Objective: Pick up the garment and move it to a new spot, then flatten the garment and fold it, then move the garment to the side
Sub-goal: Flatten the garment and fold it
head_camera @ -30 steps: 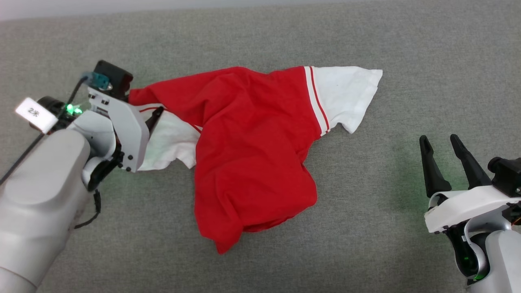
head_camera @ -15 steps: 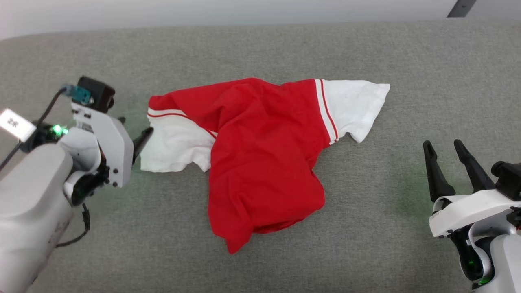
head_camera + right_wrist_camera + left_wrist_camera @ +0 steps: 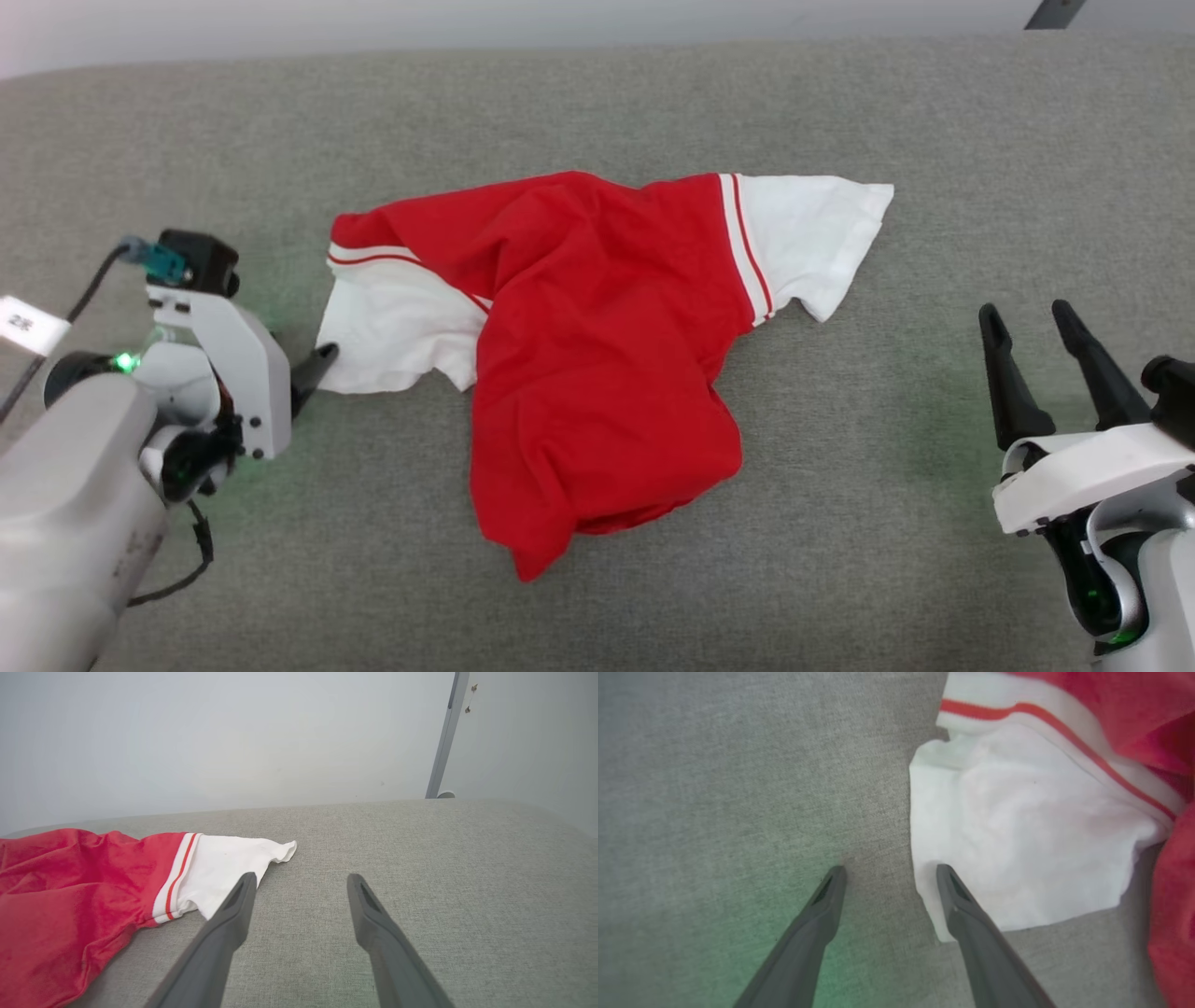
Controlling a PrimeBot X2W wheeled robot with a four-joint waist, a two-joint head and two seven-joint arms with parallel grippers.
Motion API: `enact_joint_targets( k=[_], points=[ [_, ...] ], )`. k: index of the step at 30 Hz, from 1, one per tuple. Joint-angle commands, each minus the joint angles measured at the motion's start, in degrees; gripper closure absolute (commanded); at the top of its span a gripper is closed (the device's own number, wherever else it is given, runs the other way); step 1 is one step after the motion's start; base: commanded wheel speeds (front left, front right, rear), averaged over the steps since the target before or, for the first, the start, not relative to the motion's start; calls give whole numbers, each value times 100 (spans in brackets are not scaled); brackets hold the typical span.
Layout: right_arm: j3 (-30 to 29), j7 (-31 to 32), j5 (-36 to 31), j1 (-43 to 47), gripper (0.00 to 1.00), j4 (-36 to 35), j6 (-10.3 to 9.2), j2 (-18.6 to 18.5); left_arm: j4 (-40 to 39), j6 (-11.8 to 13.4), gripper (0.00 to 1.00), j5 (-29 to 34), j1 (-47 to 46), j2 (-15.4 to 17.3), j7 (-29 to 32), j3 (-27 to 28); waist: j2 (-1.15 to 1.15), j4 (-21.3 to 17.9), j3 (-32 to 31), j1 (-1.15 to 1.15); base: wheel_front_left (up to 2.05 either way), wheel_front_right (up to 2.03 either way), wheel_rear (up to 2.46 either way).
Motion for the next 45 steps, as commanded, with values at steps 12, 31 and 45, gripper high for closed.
enact_joint_targets(
  k=[12, 31, 45],
  points=[
    [-139, 194, -179, 19, 0, -540, -8, -83, 246, -15, 100, -791, 292, -285, 882, -41, 0, -39, 16, 0, 0, 0, 0],
    [144, 1057, -172, -1767, 0, 1038, -8, -579, -167, -10, 100, -658, -247, -322, 854, -210, 0, 520, 209, 0, 0, 0, 0],
    [436, 2510, 220, -3183, 0, 3536, -8, -532, -355, -10, 100, -637, -532, -541, 719, -477, 0, 944, 498, 0, 0, 0, 0]
  ],
)
